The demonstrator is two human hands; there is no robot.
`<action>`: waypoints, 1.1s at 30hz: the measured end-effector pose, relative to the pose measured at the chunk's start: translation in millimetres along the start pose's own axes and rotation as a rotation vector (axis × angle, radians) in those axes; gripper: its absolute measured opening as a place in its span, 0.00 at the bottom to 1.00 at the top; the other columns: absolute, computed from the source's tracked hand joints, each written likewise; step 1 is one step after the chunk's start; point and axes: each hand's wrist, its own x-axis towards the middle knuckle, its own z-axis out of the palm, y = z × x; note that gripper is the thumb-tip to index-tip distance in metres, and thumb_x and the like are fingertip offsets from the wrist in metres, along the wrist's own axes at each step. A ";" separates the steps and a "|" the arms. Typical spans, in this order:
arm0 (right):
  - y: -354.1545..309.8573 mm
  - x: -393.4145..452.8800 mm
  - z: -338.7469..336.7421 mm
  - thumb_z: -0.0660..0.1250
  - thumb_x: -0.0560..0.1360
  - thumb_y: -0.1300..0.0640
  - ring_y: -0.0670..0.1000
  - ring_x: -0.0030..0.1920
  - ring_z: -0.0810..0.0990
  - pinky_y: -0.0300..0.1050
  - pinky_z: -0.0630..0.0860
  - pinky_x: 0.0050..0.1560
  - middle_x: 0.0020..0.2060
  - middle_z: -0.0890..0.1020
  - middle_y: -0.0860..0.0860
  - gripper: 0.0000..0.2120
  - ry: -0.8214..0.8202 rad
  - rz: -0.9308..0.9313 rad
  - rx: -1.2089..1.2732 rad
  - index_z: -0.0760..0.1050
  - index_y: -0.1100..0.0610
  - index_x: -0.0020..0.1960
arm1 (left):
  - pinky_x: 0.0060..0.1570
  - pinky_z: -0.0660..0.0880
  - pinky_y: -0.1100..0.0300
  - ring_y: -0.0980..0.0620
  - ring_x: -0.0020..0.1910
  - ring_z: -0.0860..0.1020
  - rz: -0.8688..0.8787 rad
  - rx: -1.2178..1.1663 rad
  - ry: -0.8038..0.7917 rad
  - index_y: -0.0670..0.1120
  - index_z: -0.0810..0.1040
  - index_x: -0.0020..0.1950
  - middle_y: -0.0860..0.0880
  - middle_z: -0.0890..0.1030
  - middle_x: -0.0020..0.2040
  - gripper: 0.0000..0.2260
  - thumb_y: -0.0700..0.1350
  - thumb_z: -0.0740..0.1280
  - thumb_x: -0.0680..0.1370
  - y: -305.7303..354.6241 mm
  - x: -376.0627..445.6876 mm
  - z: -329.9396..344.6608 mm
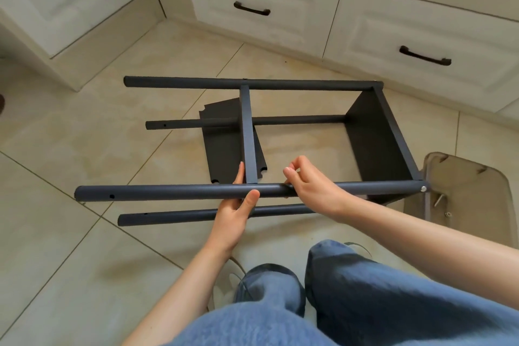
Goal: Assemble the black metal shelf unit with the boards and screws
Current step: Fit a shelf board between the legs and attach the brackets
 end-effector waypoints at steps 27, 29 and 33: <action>-1.4 1.8 22.1 0.51 0.84 0.48 0.57 0.52 0.74 0.53 0.71 0.56 0.45 0.77 0.53 0.11 -0.047 0.059 -0.115 0.67 0.55 0.56 | 0.50 0.61 0.51 0.43 0.55 0.67 0.274 1.072 0.573 0.47 0.74 0.56 0.44 0.69 0.56 0.34 0.68 0.76 0.61 22.2 -12.2 -24.9; -0.3 2.3 23.0 0.51 0.84 0.49 0.55 0.50 0.74 0.50 0.68 0.53 0.42 0.76 0.51 0.11 -0.039 0.054 -0.133 0.67 0.55 0.56 | 0.59 0.62 0.48 0.42 0.66 0.63 0.319 1.186 0.358 0.51 0.72 0.68 0.43 0.67 0.67 0.39 0.67 0.77 0.63 31.8 1.5 -37.9; -0.5 1.9 24.2 0.51 0.84 0.51 0.48 0.41 0.71 0.47 0.63 0.52 0.39 0.76 0.49 0.10 -0.019 0.029 -0.179 0.67 0.56 0.56 | 0.77 0.44 0.43 0.45 0.81 0.42 0.488 1.419 -0.079 0.57 0.51 0.82 0.49 0.48 0.83 0.49 0.71 0.70 0.68 49.3 31.2 -55.6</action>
